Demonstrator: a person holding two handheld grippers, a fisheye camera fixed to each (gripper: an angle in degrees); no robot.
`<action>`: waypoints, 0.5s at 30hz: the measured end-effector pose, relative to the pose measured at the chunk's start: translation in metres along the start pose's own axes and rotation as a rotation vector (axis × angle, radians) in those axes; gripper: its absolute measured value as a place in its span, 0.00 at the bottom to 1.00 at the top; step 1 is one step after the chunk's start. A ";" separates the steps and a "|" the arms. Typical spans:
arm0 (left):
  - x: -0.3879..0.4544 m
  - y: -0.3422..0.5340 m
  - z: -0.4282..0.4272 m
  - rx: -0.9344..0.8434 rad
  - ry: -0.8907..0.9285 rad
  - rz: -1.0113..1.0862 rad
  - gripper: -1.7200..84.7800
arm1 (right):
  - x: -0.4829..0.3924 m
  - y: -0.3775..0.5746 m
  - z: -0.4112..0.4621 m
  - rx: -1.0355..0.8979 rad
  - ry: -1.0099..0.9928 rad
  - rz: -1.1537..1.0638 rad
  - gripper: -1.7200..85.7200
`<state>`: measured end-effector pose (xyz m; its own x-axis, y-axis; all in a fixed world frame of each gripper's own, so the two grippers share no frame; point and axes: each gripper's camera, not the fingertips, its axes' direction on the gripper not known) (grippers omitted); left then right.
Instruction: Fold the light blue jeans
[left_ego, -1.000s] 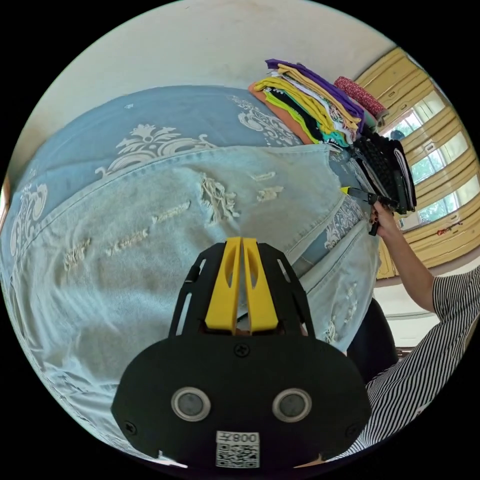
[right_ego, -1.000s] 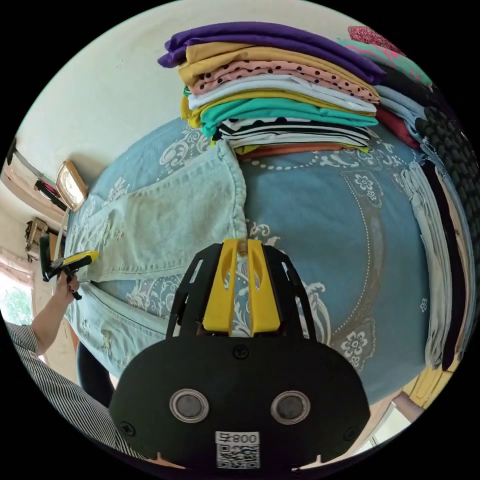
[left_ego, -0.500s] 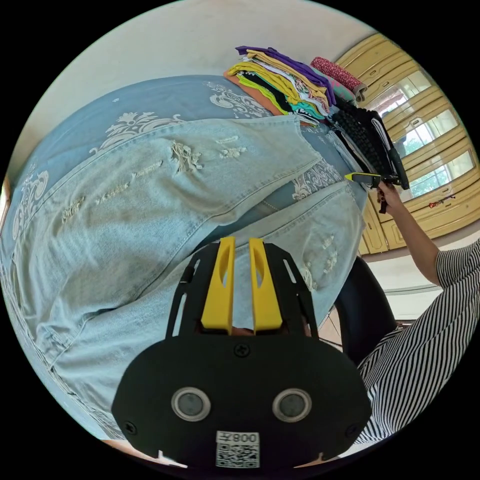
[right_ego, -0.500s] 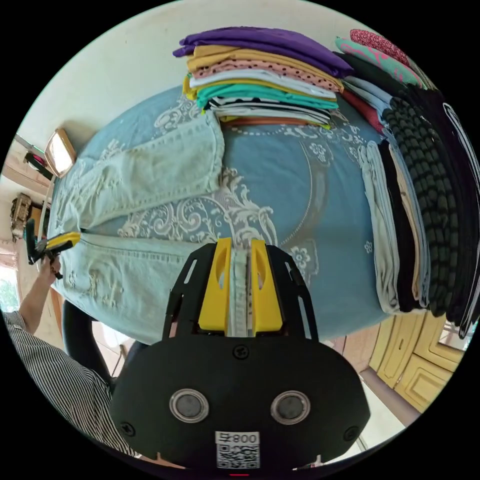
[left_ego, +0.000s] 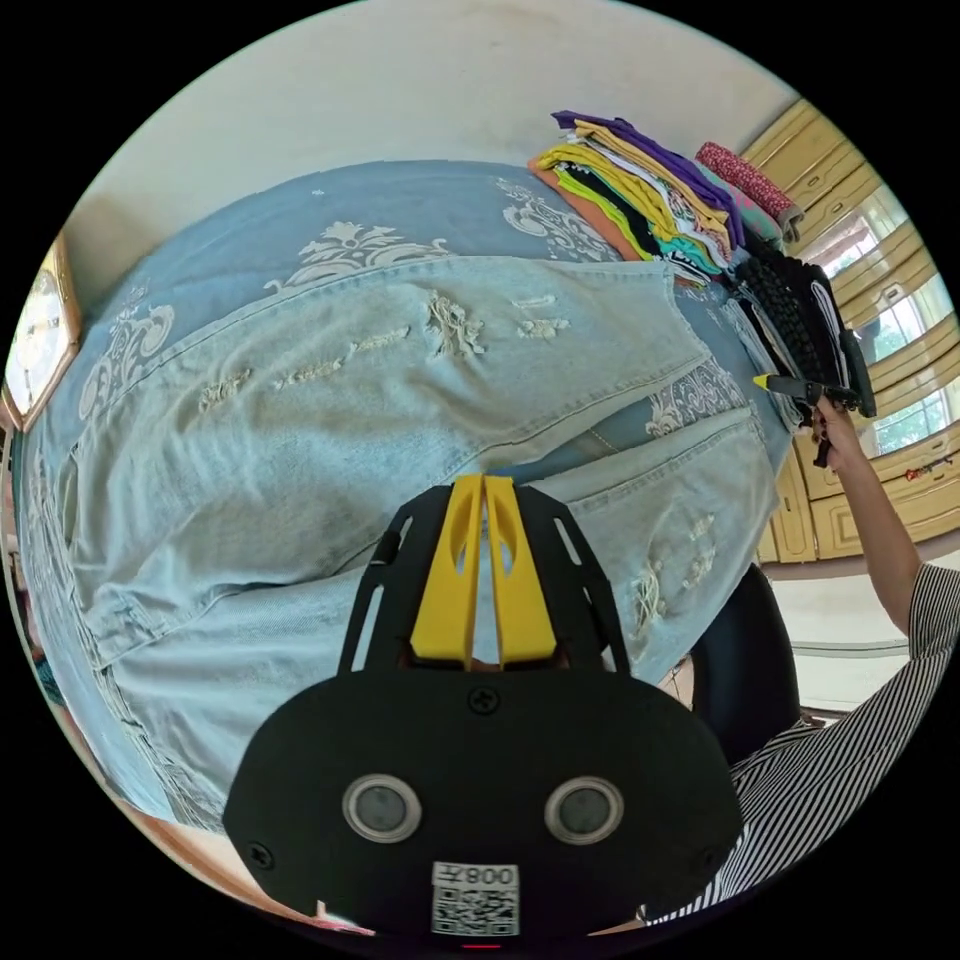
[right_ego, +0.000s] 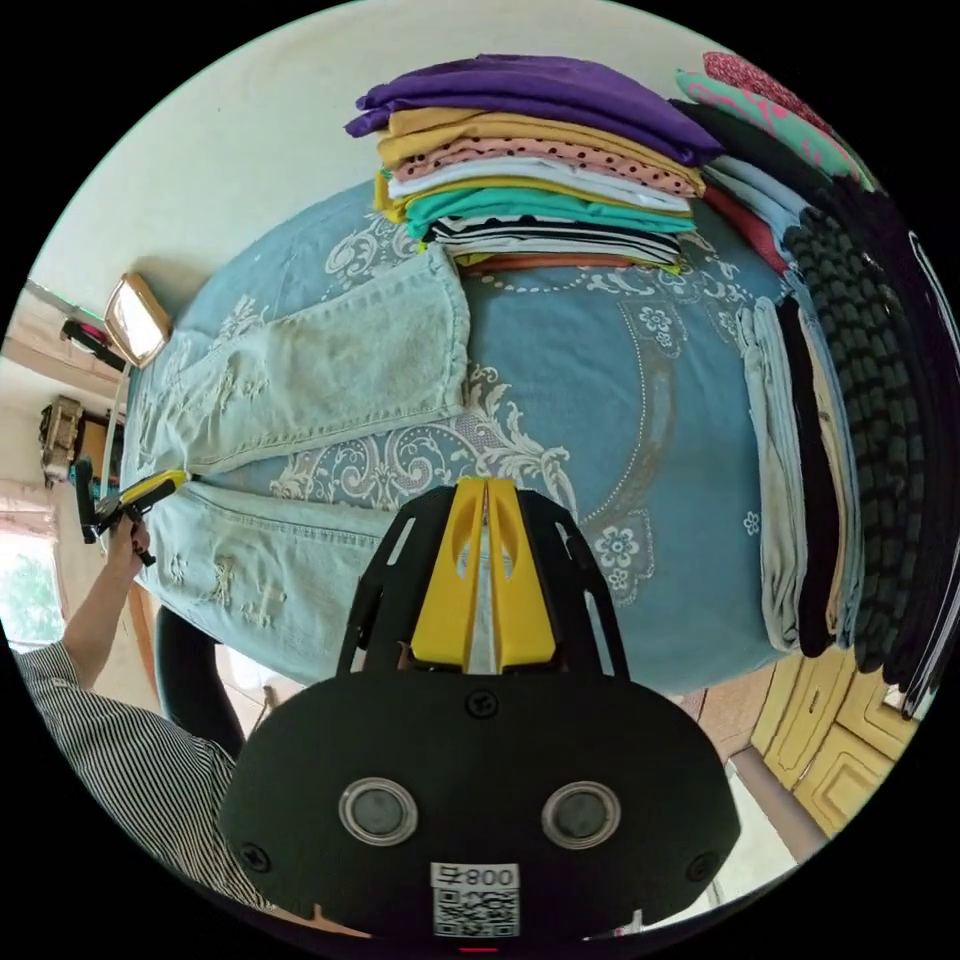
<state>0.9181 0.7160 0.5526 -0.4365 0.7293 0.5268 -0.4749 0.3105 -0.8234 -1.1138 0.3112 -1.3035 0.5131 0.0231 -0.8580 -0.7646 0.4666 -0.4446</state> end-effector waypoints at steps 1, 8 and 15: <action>-0.002 0.006 -0.003 0.005 0.001 -0.011 0.03 | -0.019 0.002 0.002 -0.011 -0.006 -0.071 0.02; -0.039 0.083 -0.020 -0.029 0.027 -0.189 0.06 | -0.127 0.043 0.041 -0.154 -0.093 -0.343 0.02; -0.077 0.159 -0.056 0.014 0.049 -0.365 0.08 | -0.135 0.062 0.026 -0.094 0.133 -0.315 0.05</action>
<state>0.9193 0.7435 0.3693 -0.1997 0.6007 0.7741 -0.6029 0.5475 -0.5803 -1.2199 0.3603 -1.2085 0.6792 -0.2269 -0.6980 -0.6124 0.3490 -0.7093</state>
